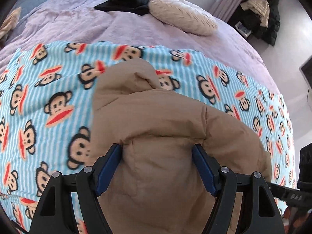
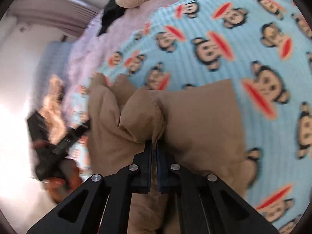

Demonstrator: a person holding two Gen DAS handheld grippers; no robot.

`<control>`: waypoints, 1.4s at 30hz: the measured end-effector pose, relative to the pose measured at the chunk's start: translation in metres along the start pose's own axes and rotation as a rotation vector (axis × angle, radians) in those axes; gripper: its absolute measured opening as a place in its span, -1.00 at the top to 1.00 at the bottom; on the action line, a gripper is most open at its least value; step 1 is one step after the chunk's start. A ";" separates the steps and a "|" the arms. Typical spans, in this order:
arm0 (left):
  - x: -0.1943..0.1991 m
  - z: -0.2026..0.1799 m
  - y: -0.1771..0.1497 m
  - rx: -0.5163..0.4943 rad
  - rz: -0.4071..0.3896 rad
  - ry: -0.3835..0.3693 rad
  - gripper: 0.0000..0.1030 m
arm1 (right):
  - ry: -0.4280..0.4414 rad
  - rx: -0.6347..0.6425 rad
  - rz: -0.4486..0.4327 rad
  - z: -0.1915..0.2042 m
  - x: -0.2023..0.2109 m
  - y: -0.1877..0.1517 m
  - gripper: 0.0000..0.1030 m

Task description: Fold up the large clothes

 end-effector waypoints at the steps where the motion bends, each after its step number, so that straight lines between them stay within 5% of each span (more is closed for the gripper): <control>1: -0.006 -0.009 -0.001 -0.020 0.007 0.014 -0.47 | -0.032 -0.008 0.010 -0.011 -0.004 -0.003 0.93; 4: -0.020 -0.031 -0.006 -0.086 0.028 0.051 -0.47 | -0.091 -0.039 0.044 -0.041 -0.012 -0.008 1.00; 8: -0.026 -0.035 -0.011 -0.127 0.040 0.096 -0.47 | -0.043 -0.133 0.056 -0.069 -0.008 -0.014 1.00; 12: -0.023 -0.028 -0.012 -0.113 0.044 0.085 -0.47 | -0.074 -0.071 -0.011 -0.050 0.026 -0.020 0.96; 16: -0.022 -0.028 -0.013 -0.116 0.040 0.092 -0.47 | -0.007 0.022 -0.068 -0.015 0.066 -0.043 0.96; 21: -0.006 -0.031 -0.016 -0.114 0.059 0.085 -0.47 | -0.217 0.225 -0.010 0.010 0.036 -0.082 0.97; 23: 0.010 -0.032 -0.019 -0.127 0.060 0.079 -0.47 | -0.223 0.208 0.009 0.007 0.025 -0.089 0.97; 31: 0.090 -0.012 -0.086 -0.101 0.051 0.062 -0.47 | -0.251 0.206 -0.006 0.007 0.013 -0.087 0.97; 37: 0.088 0.007 -0.146 -0.005 0.115 0.089 -0.47 | -0.272 0.203 -0.023 0.017 0.017 -0.087 0.97; 42: 0.086 0.010 -0.157 0.061 0.108 0.076 -0.48 | -0.285 0.203 -0.038 0.017 0.045 -0.101 0.97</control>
Point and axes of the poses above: each gripper's, at about its wrist camera, not at the fingertips, and x roughly against the way its jaws point, z to its left, y to its top, the point moved 5 cm from there along -x, roughly the way its jaws point, and after that the axes turned 15 degrees about -y, right-handed, at the moved point
